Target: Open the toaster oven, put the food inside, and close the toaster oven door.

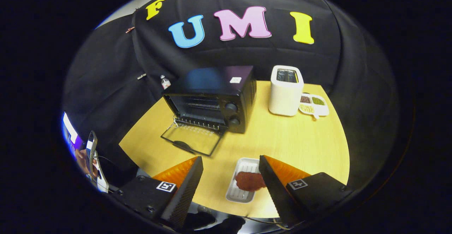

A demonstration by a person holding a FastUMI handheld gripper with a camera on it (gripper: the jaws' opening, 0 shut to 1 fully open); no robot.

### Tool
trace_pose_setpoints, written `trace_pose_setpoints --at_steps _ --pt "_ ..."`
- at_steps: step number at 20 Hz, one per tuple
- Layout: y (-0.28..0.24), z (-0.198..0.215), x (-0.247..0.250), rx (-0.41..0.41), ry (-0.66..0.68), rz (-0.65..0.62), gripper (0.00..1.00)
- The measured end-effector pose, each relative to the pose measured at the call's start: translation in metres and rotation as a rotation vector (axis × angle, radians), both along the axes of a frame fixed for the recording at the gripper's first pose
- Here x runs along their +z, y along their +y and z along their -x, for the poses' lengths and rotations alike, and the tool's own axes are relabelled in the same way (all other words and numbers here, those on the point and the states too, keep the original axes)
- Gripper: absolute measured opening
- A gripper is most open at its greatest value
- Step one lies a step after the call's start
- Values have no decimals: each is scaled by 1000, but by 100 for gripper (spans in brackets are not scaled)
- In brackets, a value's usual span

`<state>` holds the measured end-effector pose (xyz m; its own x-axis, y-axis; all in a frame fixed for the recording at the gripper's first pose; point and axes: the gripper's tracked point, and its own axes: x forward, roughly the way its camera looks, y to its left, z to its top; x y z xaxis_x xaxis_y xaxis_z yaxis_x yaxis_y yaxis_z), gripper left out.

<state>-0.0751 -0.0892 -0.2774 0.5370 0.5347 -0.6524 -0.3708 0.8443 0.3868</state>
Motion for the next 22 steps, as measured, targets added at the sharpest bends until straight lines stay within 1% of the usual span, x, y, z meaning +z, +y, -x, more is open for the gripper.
trace_pose_setpoints --at_steps 4,8,9,10,11,12,13,15,16,17,18,19,20,21,22 --pt "-34 -1 -62 43 141 -21 98" --pt "-36 -6 -118 73 266 -70 96" --pt "-32 -6 -128 76 298 -92 94" --pt "-28 -4 -136 80 328 -115 89" --pt "-23 -4 -141 79 354 -142 86" --pt "-20 -5 -144 70 378 -174 77" --pt "-16 -6 -144 65 401 -209 73" --pt "-19 -4 -152 55 439 -217 55" --pt "-18 -2 -151 47 464 -248 33" --pt "-10 0 -147 40 475 -295 26" --pt "-15 0 -141 39 472 -291 20" --pt "-11 0 -144 46 457 -282 17" --pt "-18 2 -137 45 441 -275 16" --pt "-19 -3 -136 28 423 -274 16" --pt "-22 -5 -128 14 407 -279 13"
